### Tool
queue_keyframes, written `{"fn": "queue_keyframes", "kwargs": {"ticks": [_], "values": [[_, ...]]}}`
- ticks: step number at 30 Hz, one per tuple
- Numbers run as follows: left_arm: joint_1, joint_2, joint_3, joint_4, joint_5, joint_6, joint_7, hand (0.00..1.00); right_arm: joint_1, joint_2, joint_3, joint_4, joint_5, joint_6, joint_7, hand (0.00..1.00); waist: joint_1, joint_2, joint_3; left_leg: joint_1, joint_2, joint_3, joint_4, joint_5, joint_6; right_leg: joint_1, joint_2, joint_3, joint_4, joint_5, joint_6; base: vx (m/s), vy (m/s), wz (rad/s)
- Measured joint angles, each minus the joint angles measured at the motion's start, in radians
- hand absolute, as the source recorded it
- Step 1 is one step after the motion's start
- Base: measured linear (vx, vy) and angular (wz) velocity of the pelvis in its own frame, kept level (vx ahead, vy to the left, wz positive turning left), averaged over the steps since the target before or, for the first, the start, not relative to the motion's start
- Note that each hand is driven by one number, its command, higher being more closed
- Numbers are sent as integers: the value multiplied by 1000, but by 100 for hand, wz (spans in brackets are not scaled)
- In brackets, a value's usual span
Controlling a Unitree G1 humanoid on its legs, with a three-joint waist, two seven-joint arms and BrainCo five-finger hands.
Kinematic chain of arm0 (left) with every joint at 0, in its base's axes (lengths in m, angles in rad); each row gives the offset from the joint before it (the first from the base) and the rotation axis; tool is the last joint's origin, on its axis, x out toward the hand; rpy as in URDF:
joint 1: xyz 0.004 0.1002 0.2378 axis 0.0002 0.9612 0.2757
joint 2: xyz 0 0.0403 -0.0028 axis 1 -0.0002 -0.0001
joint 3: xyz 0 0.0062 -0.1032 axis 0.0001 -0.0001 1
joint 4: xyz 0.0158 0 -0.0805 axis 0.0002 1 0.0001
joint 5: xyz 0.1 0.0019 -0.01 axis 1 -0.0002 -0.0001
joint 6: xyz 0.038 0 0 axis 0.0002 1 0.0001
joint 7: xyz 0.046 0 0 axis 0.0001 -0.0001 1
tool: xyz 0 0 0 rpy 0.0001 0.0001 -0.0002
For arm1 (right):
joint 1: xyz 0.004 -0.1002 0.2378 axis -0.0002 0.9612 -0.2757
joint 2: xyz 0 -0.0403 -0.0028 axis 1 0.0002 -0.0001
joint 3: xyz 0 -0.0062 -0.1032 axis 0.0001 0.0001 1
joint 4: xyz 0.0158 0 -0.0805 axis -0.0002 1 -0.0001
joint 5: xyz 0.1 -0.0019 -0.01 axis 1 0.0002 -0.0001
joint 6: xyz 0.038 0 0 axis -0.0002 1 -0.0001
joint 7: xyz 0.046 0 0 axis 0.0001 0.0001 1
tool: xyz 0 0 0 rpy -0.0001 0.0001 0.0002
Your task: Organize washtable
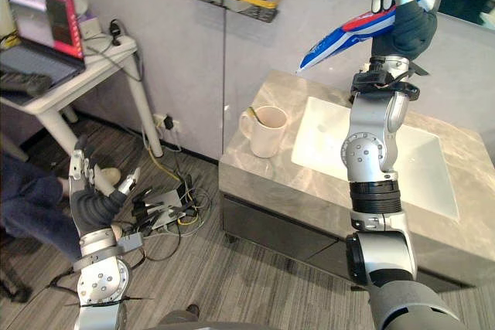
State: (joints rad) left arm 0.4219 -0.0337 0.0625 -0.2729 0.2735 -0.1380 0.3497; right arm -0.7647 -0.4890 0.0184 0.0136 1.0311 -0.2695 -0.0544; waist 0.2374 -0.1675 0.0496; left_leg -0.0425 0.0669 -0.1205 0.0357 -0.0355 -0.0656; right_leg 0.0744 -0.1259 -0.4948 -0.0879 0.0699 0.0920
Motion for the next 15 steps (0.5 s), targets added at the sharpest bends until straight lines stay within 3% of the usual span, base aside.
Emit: {"fn": "queue_keyframes", "kwargs": {"ticks": [9,15], "values": [[-10,-1,17,384,-109,54,-116,0,0,-224,102,-79,32,41,81,100,-3,-27,16,-50,0,-3,15,-19,-5,-31,0,1,3,-21,13,-23,-2,1],[-33,1,50,530,-146,56,-154,0,1,-271,103,-43,32,39,83,100,-5,-38,28,-53,2,-3,17,-8,-9,-48,5,6,5,-21,12,34,-4,-2]]}}
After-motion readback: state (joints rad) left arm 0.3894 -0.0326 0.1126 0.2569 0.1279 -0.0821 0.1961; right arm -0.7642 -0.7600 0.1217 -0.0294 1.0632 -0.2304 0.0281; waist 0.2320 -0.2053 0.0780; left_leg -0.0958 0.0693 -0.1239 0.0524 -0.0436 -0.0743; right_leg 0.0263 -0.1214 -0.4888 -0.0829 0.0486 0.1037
